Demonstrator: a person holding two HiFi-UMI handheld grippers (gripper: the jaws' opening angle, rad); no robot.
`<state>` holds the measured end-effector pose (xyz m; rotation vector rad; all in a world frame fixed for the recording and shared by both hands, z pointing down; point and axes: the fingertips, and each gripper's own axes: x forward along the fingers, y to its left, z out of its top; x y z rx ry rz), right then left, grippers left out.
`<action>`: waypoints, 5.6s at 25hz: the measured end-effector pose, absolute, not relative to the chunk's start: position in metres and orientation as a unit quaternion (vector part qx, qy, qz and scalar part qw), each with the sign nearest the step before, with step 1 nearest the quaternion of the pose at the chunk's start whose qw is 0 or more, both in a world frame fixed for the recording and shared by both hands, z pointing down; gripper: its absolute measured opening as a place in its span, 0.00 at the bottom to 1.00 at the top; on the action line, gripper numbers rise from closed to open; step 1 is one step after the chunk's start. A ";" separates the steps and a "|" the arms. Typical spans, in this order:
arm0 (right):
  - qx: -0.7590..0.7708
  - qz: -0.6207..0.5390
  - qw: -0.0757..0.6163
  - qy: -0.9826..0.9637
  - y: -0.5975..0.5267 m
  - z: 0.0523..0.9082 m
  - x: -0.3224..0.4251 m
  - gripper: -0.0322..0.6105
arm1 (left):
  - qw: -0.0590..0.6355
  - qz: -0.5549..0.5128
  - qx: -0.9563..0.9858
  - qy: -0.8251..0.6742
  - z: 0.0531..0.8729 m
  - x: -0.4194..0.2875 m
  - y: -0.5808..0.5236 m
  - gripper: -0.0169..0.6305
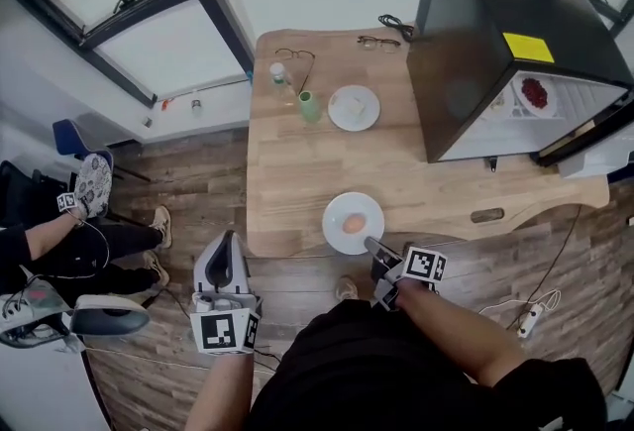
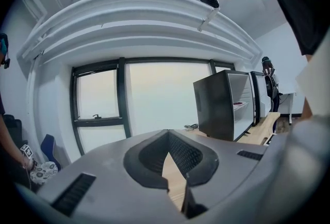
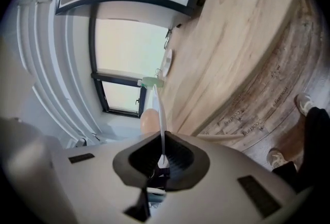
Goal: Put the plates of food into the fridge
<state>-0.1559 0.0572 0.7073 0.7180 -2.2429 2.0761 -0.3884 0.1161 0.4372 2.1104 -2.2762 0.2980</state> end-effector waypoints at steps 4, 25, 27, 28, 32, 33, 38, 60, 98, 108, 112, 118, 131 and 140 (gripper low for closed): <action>0.239 0.650 -0.011 -0.721 0.038 0.689 -0.120 0.10 | 0.008 0.083 0.692 -0.718 0.432 -0.358 0.091 0.03; 0.296 0.629 -0.077 -0.715 -0.048 0.651 0.059 0.10 | -0.024 0.065 0.748 -0.660 0.400 -0.217 -0.033 0.03; 0.303 0.626 -0.082 -0.714 -0.058 0.651 0.075 0.10 | -0.026 0.069 0.750 -0.657 0.399 -0.207 -0.045 0.03; 0.309 0.626 -0.084 -0.711 -0.064 0.652 0.083 0.10 | -0.026 0.071 0.750 -0.657 0.399 -0.203 -0.051 0.03; 0.326 0.624 -0.097 -0.704 -0.092 0.652 0.104 0.10 | -0.024 0.075 0.753 -0.653 0.401 -0.186 -0.075 0.03; 0.328 0.623 -0.098 -0.704 -0.098 0.651 0.107 0.10 | -0.025 0.075 0.754 -0.652 0.400 -0.182 -0.081 0.03; 0.337 0.623 -0.094 -0.700 -0.128 0.651 0.117 0.10 | -0.029 0.081 0.761 -0.643 0.399 -0.163 -0.109 0.03; 0.376 0.611 -0.044 -0.695 -0.244 0.675 0.095 0.10 | -0.020 0.109 0.704 -0.702 0.400 -0.217 -0.136 0.03; 0.532 0.248 0.204 -0.784 -0.263 0.610 0.117 0.39 | -0.037 0.076 0.684 -0.725 0.379 -0.264 -0.083 0.03; 0.534 0.224 0.110 -0.808 -0.239 0.527 0.167 0.15 | -0.024 0.063 0.743 -0.666 0.402 -0.199 -0.118 0.03; 0.532 0.192 0.098 -0.819 -0.231 0.500 0.183 0.12 | -0.019 0.064 0.761 -0.645 0.410 -0.174 -0.129 0.03; 0.539 0.163 0.104 -0.820 -0.228 0.484 0.212 0.11 | -0.021 0.070 0.779 -0.622 0.421 -0.144 -0.142 0.03; 0.516 0.115 0.086 -0.844 -0.241 0.463 0.205 0.08 | -0.007 0.096 0.797 -0.596 0.440 -0.111 -0.156 0.03; 0.512 0.123 0.081 -0.846 -0.250 0.465 0.215 0.08 | -0.010 0.099 0.798 -0.595 0.435 -0.096 -0.168 0.03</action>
